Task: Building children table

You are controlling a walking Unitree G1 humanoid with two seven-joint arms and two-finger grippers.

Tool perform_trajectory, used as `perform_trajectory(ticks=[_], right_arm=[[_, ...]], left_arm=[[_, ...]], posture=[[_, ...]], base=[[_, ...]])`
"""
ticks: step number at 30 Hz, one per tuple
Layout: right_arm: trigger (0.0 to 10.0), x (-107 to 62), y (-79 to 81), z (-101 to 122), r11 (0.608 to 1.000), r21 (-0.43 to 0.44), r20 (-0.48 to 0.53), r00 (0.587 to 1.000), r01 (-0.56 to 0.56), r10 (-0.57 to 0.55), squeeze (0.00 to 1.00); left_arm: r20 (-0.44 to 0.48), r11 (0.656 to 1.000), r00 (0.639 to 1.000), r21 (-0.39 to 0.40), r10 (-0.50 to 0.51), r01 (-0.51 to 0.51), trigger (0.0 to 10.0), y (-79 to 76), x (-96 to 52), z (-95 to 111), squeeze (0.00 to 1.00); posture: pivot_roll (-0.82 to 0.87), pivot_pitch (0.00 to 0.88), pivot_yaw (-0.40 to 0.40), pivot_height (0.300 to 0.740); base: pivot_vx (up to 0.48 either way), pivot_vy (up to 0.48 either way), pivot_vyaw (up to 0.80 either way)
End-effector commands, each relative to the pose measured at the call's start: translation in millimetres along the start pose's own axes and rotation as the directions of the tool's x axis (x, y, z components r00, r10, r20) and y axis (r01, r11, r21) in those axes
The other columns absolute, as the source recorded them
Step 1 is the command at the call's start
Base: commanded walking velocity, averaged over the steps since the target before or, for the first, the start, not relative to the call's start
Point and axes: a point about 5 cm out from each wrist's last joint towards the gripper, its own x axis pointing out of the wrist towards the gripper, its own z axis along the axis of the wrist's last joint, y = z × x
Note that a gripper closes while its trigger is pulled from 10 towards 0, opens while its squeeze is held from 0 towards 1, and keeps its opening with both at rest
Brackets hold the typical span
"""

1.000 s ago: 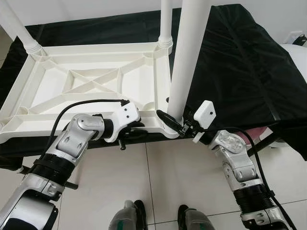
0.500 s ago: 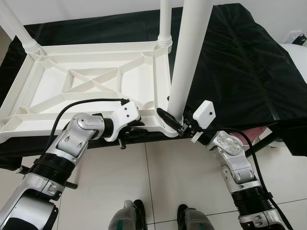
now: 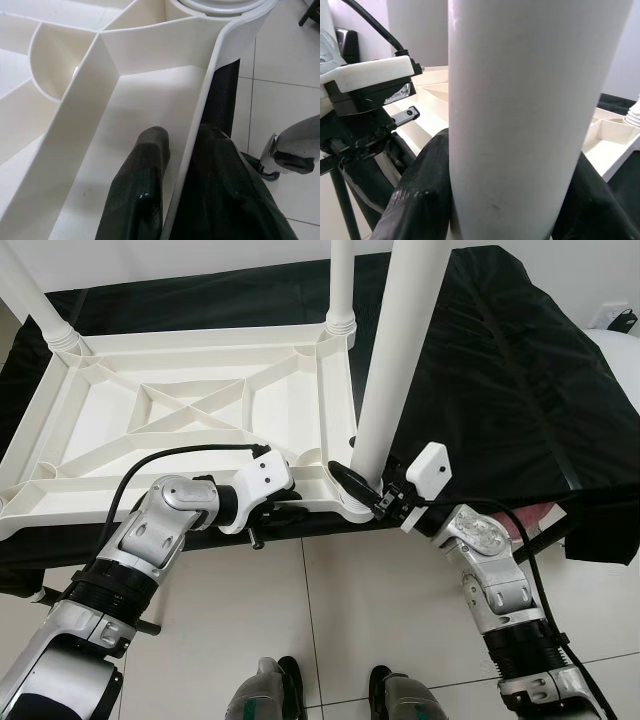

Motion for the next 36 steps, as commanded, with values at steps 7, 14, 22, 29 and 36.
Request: perform_trajectory(ticks=[7, 14, 22, 29, 36], right_arm=[[10.0, -15.1, 1.6, -32, 0.990, 0.103, -0.166, 0.980, -0.095, 0.112, 0.00], [10.0, -12.8, -9.7, -34, 0.991, 0.084, -0.190, 0.975, -0.102, 0.117, 0.00], [10.0, -9.8, -9.5, -36, 0.997, 0.060, -0.192, 0.980, -0.047, 0.057, 0.00], [10.0, -10.5, -3.9, -39, 0.998, 0.059, -0.187, 0.982, -0.003, 0.014, 0.00], [10.0, -11.6, -0.7, -39, 0.998, 0.056, -0.167, 0.985, 0.042, -0.032, 0.00]], left_arm=[[0.045, 0.998, 0.998, 0.045, -0.036, 0.034, 10.0, 3.2, -0.7, 15, 0.00], [0.050, 0.998, 0.998, 0.046, -0.040, 0.038, 10.0, 2.2, 0.8, 16, 0.00], [0.050, 0.998, 0.998, 0.049, -0.037, 0.035, 10.0, 1.8, 0.0, 16, 0.00], [0.052, 0.998, 0.998, 0.048, -0.034, 0.032, 10.0, 2.0, -0.4, 16, 0.00], [0.054, 0.998, 0.998, 0.049, -0.033, 0.030, 10.0, 3.0, -0.2, 16, 0.00]], posture=[[-0.13, 0.207, 0.080, 0.740], [-0.13, 0.197, 0.079, 0.740], [-0.12, 0.188, 0.074, 0.740], [-0.12, 0.188, 0.075, 0.740], [-0.13, 0.187, 0.074, 0.740]], base=[[0.000, 0.000, 0.00], [0.000, 0.000, 0.00], [0.000, 0.000, 0.00], [0.000, 0.000, 0.00], [0.000, 0.000, 0.00]])
